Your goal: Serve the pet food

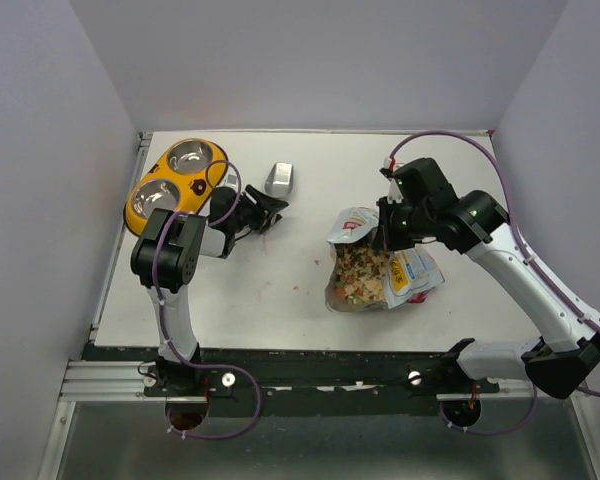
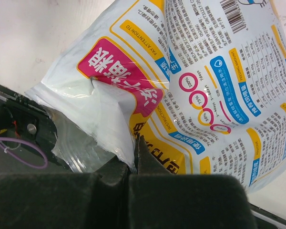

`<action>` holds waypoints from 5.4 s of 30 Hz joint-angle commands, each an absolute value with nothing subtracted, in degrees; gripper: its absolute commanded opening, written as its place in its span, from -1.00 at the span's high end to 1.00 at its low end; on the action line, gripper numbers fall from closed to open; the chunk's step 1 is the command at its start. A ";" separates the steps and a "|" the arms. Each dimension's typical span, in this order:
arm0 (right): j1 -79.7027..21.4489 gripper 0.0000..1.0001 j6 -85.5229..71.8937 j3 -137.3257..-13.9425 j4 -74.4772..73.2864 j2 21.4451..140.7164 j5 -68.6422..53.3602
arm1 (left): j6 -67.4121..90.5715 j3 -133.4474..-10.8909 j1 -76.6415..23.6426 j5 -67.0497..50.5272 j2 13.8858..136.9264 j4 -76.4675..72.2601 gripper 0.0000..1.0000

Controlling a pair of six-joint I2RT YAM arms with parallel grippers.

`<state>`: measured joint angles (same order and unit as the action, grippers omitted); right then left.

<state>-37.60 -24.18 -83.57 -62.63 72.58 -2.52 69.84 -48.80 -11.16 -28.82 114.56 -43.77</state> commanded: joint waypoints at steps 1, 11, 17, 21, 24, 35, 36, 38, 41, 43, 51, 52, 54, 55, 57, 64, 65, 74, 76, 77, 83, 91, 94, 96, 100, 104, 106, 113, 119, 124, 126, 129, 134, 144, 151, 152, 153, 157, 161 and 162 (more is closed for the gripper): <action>-37.97 0.99 -26.10 -88.94 -59.06 71.81 -3.96 | 73.74 -48.25 -11.43 -22.15 116.19 -52.55 -0.26; -37.97 0.99 -26.28 -90.17 -60.56 71.19 -2.64 | 73.65 -50.97 -11.60 -19.25 115.58 -46.77 0.02; -37.97 0.99 -25.93 -92.11 -61.61 72.24 -1.24 | 67.26 -58.69 -11.60 -20.12 114.61 -32.81 0.86; -37.97 0.99 -24.61 -91.85 -61.09 73.21 -0.26 | 59.43 -60.29 -11.87 -20.04 108.04 -22.52 1.00; -37.97 0.99 -22.60 -91.06 -59.77 74.00 2.72 | 54.68 -60.03 -12.04 -20.30 99.17 -12.16 1.00; -37.88 0.99 -18.81 -88.86 -53.79 76.99 12.03 | 44.02 -65.22 -22.15 -11.68 59.90 42.78 1.00; -37.97 0.99 -18.55 -89.38 -53.96 77.69 13.35 | 44.64 -64.87 -22.24 -11.86 56.37 46.02 1.00; -37.97 0.99 -18.11 -89.56 -52.74 78.40 14.76 | 46.05 -63.99 -22.41 -12.04 49.60 50.78 1.00; -37.97 0.99 -17.75 -90.96 -52.03 79.98 15.12 | 43.17 -63.46 -22.59 -20.62 43.09 56.41 1.00; -37.97 0.99 -17.75 -91.06 -50.98 80.68 13.72 | 41.58 -62.50 -23.20 -24.24 40.09 60.36 1.00; -38.06 0.99 -12.94 -92.20 -51.95 81.92 12.12 | 45.34 -64.07 -24.52 -36.03 35.94 60.74 1.00; -37.97 0.99 -11.79 -91.24 -51.25 80.96 12.91 | 46.74 -64.59 -24.87 -37.34 36.38 59.78 1.00; -38.06 0.99 -10.38 -88.52 -48.44 79.37 15.37 | 49.82 -65.21 -26.18 -38.76 37.61 58.36 1.00; -37.97 0.99 -9.76 -87.46 -47.82 79.02 15.64 | 50.79 -65.56 -27.24 -38.41 38.31 58.53 1.00; -37.97 0.99 -9.23 -86.49 -47.29 79.01 14.16 | 52.64 -66.00 -30.04 -37.27 40.16 58.19 1.00; -38.76 0.99 -9.76 -84.99 -43.86 78.84 11.07 | 54.59 -71.18 -37.61 -34.02 48.50 61.42 1.00; -39.19 0.99 -9.49 -85.16 -43.77 78.92 11.34 | 54.23 -72.76 -38.31 -33.23 50.43 62.65 1.00; -44.82 0.99 -6.50 -82.62 -40.70 76.20 16.26 | 55.46 -76.99 -40.43 -23.82 60.20 67.32 1.00; -46.40 0.99 -6.68 -81.65 -39.65 75.50 17.13 | 55.46 -76.21 -40.43 -23.29 61.87 67.32 1.00; -47.19 0.99 -6.94 -80.95 -38.86 75.06 17.31 | 55.72 -75.77 -40.43 -23.12 62.66 66.80 1.00; -48.60 0.99 -8.87 -80.33 -38.23 75.06 16.17 | 59.06 -72.33 -40.87 -25.23 65.12 58.97 1.00; -48.60 0.99 -15.37 -79.11 -38.50 73.65 13.89 | 62.13 -69.87 -41.04 -21.71 70.83 52.31 1.00; -48.60 0.99 -19.59 -76.56 -37.36 72.43 13.01 | 64.85 -67.86 -41.22 -21.37 74.08 41.35 1.00; -48.60 0.99 -20.91 -75.50 -36.91 71.72 12.66 | 65.91 -66.45 -41.75 -19.52 77.06 35.62 1.00; -48.60 0.99 -21.62 -76.46 -39.98 71.54 15.46 | 65.04 -67.84 -44.11 -16.62 80.07 31.28 1.00; -48.60 0.99 -21.80 -75.85 -42.71 69.53 19.95 | 61.09 -64.53 -44.56 -13.36 74.90 27.79 1.00; -48.52 0.99 -22.15 -75.15 -42.71 68.30 19.08 | 59.07 -60.05 -44.30 -15.19 71.64 22.35 1.00; -48.52 0.99 -25.40 -72.95 -42.45 66.10 19.68 | 56.43 -46.86 -42.54 -23.72 65.92 2.66 1.00; -48.51 0.99 -26.02 -73.39 -44.64 65.92 24.86 | 53.44 -43.42 -42.10 -27.59 61.80 -3.60 1.00; -48.34 0.99 -26.02 -78.39 -48.51 68.99 30.67 | 53.26 -39.82 -41.40 -26.81 56.08 -2.90 1.00; -48.34 0.99 -25.05 -79.54 -48.34 69.43 31.02 | 53.61 -38.59 -41.22 -26.81 54.41 -2.20 1.00; -48.25 0.99 -24.79 -80.85 -48.25 69.70 31.73 | 54.14 -36.66 -41.05 -27.42 52.83 -2.02 1.00; -47.90 0.99 -24.00 -81.56 -48.16 69.87 32.25 | 55.28 -32.44 -40.69 -29.26 49.67 -7.81 1.00; -47.37 0.99 -24.96 -82.97 -48.95 69.52 31.38 | 57.22 -26.10 -42.00 -24.01 45.46 -9.70 1.00; -47.29 0.99 -24.70 -82.00 -48.08 69.17 31.20 | 56.76 -23.02 -39.91 -21.17 46.91 -14.06 1.00; -47.37 0.99 -24.61 -82.09 -47.99 69.43 30.77 | 56.95 -24.07 -39.73 -22.66 47.80 -14.06 1.00; -47.37 0.99 -24.78 -82.44 -48.16 69.61 30.41 | 57.39 -24.34 -40.16 -22.94 47.38 -14.76 1.00; -47.37 0.99 -24.44 -81.92 -48.43 68.82 29.88 | 57.92 -23.12 -41.49 -22.50 43.07 -12.14 1.00; -47.20 0.99 -23.38 -82.52 -48.52 69.26 30.50 | 58.97 -22.24 -40.96 -24.96 40.53 -9.76 1.00; -47.28 0.99 -23.38 -82.79 -48.60 69.43 30.32 | 60.28 -22.15 -40.96 -25.31 39.82 -8.54 1.00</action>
<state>-47.75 -23.94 -78.98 -50.00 71.46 27.20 58.19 -23.14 -41.54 -24.77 43.22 -10.07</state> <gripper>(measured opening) 0.013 0.315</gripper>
